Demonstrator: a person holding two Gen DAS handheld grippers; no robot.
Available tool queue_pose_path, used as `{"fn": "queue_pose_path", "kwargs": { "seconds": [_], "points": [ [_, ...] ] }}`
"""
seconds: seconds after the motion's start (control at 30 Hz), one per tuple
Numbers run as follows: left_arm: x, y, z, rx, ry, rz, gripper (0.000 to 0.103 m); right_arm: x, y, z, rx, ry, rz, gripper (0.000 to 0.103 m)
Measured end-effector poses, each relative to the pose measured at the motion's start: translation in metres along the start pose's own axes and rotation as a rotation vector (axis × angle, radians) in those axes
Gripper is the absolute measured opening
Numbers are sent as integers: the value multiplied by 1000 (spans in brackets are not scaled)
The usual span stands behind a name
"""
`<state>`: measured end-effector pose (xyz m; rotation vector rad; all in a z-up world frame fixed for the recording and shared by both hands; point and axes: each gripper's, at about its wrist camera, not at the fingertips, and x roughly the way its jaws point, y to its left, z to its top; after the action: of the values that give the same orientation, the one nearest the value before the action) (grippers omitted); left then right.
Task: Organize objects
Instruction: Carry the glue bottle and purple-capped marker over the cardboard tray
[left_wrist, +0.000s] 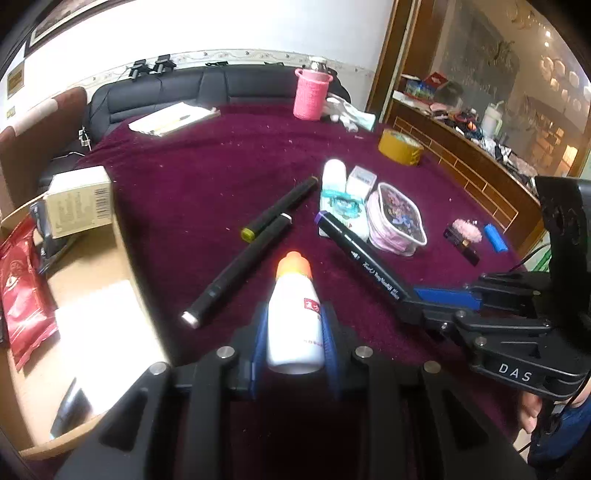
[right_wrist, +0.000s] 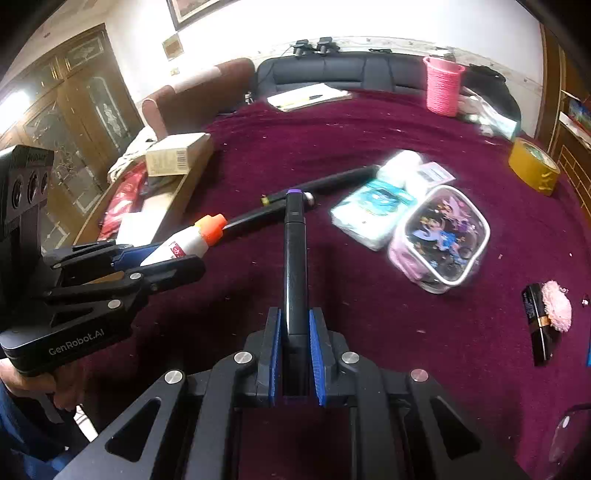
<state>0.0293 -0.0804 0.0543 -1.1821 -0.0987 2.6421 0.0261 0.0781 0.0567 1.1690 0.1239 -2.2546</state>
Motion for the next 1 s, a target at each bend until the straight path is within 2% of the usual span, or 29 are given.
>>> {"fn": "queue_pose_path", "kwargs": {
  "seconds": [0.17,0.47,0.8,1.0],
  "points": [
    [-16,11,0,-31,-40,-2,26,1,13,6,1,-5,29,16],
    [-44,44,0,-94,-103,41,26,5,36,19,-18,-5,77,17],
    [-72,80,-8,-178,-161,68,26,25,89,38,-107,18,123,17],
    [-87,112,-17,-245,-192,115,26,46,118,51,-138,46,160,17]
  ]
}}
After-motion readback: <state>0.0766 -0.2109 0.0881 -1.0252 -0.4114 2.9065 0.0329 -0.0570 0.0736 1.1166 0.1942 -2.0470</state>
